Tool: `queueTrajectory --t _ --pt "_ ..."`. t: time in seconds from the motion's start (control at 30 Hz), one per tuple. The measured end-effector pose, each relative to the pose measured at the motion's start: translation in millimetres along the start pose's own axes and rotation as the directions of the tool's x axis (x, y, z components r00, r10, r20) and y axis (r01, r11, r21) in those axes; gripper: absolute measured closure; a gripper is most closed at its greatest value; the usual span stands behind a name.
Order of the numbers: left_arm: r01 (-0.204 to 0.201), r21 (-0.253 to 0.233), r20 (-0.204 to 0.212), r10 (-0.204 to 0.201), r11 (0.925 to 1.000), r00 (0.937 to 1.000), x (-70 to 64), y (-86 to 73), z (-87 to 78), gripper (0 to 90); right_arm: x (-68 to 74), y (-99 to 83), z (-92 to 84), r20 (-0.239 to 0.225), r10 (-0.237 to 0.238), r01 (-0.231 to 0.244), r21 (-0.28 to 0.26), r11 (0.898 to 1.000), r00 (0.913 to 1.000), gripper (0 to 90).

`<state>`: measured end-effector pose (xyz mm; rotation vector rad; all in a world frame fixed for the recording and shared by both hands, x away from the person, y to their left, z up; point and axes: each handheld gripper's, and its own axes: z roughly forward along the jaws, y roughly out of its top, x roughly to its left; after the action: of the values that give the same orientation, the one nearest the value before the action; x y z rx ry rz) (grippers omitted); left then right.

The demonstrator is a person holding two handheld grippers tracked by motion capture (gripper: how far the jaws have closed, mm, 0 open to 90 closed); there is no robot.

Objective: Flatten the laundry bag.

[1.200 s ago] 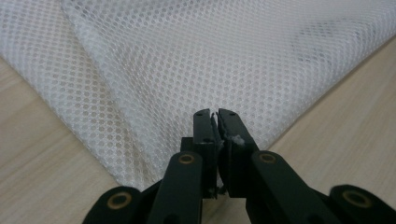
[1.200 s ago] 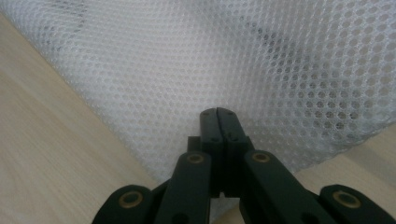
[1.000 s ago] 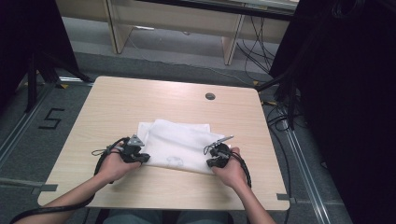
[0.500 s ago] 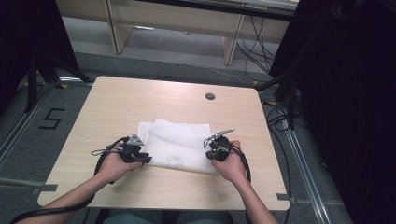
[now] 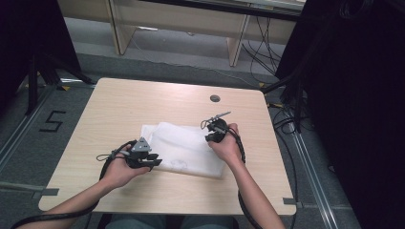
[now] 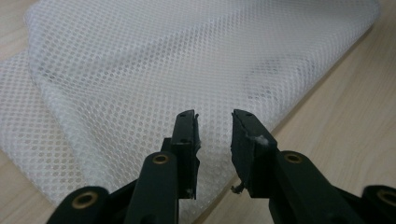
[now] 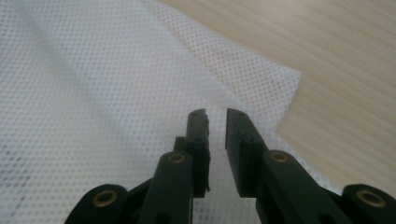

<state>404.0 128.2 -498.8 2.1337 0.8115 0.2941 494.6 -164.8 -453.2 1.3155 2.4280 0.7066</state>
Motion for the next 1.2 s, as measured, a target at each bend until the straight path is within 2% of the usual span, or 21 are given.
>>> queueTrajectory --t 0.07,0.13,0.17,0.2,0.27,0.33,0.4,0.47,0.53,0.63,0.7,0.73,0.77,0.87,0.9,0.93,0.97,1.1,1.2 --pt "-0.004 0.007 0.007 0.004 1.0 1.0 0.1 -0.5 0.5 70.2 -0.6 1.6 1.9 0.004 0.009 -0.009 0.003 1.0 1.0 78.3" --pt "-0.003 0.005 -0.004 0.003 1.0 1.0 0.3 -0.6 2.4 69.9 -4.1 6.1 8.5 0.015 -0.003 0.003 0.001 1.0 0.9999 74.2" --pt "-0.027 0.007 0.005 0.027 0.9996 0.9996 1.3 -0.1 2.7 69.6 -4.5 7.6 10.5 0.021 0.0 0.0 0.012 1.0 0.9998 72.2" --pt "-0.028 0.004 0.003 0.028 0.9996 0.9996 1.1 -0.5 4.2 68.9 -6.2 10.1 16.5 0.015 -0.003 0.003 0.004 1.0 0.9999 68.3" --pt "-0.032 0.009 0.002 0.032 0.9994 0.9995 1.1 -0.8 4.8 68.6 -5.1 10.6 17.6 0.018 0.013 -0.013 0.015 1.0 0.9998 66.7" --pt "-0.033 0.014 0.007 0.033 0.9994 0.9994 1.6 -1.9 6.6 68.7 -4.2 11.1 25.4 0.024 0.0 -0.001 0.024 1.0 0.9997 62.9" --pt "-0.021 0.012 0.007 0.021 0.9997 0.9997 1.2 -3.2 8.3 68.7 -4.5 10.9 28.5 0.023 -0.012 0.011 0.028 1.0 0.9997 61.6" --pt "-0.029 0.024 0.008 0.029 0.9993 0.9996 2.1 -3.7 8.5 68.7 -3.5 9.5 36.2 0.018 -0.026 0.025 0.049 0.998 0.9995 60.5" --pt "-0.029 0.025 0.002 0.029 0.9993 0.9996 2.4 -3.9 9.0 68.7 -1.9 9.1 36.8 0.017 -0.015 0.014 0.065 0.998 0.9997 60.6" --pt "-0.03 0.033 0.005 0.03 0.999 0.9995 2.7 -4.5 9.3 68.7 -2.3 7.1 42.9 0.0 -0.047 0.047 0.072 0.996 0.9989 66.8" --pt "-0.028 0.037 0.009 0.027 0.9989 0.9996 3.0 -5.2 9.8 68.7 -0.7 7.7 41.5 -0.005 -0.045 0.045 0.08 0.996 0.999 76.9" --pt "-0.026 0.038 0.012 0.026 0.9989 0.9996 3.2 -5.7 10.7 68.7 1.2 8.4 39.5 -0.023 -0.056 0.058 0.104 0.993 0.9982 84.1" --pt "-0.026 0.038 0.012 0.026 0.9989 0.9996 3.2 -5.7 10.7 68.7 1.3 8.3 40.5 -0.021 -0.071 0.073 0.101 0.992 0.9972 85.8" --pt "-0.016 0.04 0.009 0.015 0.9991 0.9998 2.9 -6.5 11.6 68.7 1.1 8.0 40.5 -0.024 -0.081 0.083 0.102 0.991 0.9964 89.9" --pt "-0.001 0.042 0.015 0.001 0.9991 0.9999 2.4 -6.9 11.8 68.7 0.1 7.4 41.0 -0.047 -0.057 0.061 0.105 0.993 0.9973 90.0" --pt "-0.001 0.042 0.015 0.001 0.9991 0.9999 2.4 -6.9 11.8 68.7 0.1 7.4 41.0 -0.047 -0.057 0.061 0.105 0.993 0.9973 90.0" --pt "-0.019 0.045 0.011 0.019 0.9988 0.9998 3.1 -6.6 11.1 68.7 0.6 7.2 40.4 -0.038 -0.061 0.064 0.097 0.993 0.9974 90.0" --pt "-0.004 0.043 0.013 0.003 0.9991 0.9999 2.7 -7.0 11.9 68.6 0.6 9.1 36.4 -0.045 -0.041 0.045 0.102 0.994 0.9982 90.0" --pt "-0.005 0.044 0.013 0.004 0.999 0.9999 2.8 -7.0 11.8 68.6 -1.8 13.5 30.0 -0.032 -0.024 0.026 0.062 0.998 0.9992 89.1"
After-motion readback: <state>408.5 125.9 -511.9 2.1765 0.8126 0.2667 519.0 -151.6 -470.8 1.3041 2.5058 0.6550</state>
